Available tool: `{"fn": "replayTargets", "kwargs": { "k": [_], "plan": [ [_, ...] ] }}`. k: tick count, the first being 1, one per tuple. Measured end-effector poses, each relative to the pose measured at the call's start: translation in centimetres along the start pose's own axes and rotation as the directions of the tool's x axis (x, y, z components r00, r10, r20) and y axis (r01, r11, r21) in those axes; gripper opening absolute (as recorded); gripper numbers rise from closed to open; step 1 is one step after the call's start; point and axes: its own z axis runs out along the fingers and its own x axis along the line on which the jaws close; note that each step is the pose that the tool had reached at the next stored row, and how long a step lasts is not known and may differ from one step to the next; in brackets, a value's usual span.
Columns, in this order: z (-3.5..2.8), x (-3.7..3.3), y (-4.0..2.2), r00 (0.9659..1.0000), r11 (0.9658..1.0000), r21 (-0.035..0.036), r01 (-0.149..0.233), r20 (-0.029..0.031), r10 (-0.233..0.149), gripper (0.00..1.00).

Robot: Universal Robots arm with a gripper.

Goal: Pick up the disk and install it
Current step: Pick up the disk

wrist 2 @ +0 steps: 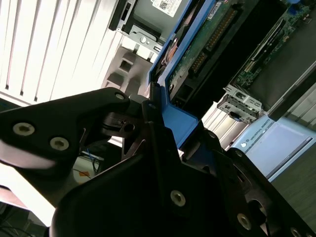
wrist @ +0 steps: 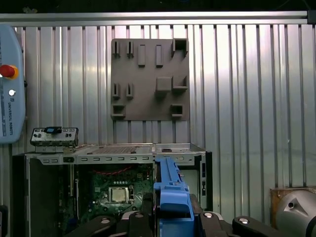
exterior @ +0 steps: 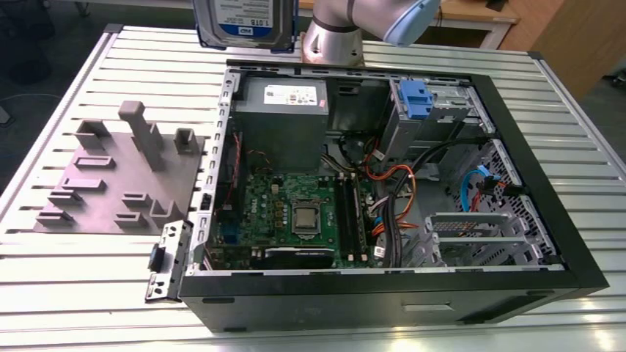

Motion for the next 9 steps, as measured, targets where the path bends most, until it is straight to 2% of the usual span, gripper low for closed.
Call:
{"fn": "replayTargets", "kwargs": {
  "k": [3,9],
  "plan": [
    [0.15,0.00,-0.06,1.0000,1.0000,0.0001,0.000,0.0001,0.000,0.36],
    [0.86,0.39,-0.11,1.0000,1.0000,0.0000,0.000,0.0000,0.000,0.36]
  ]
}}
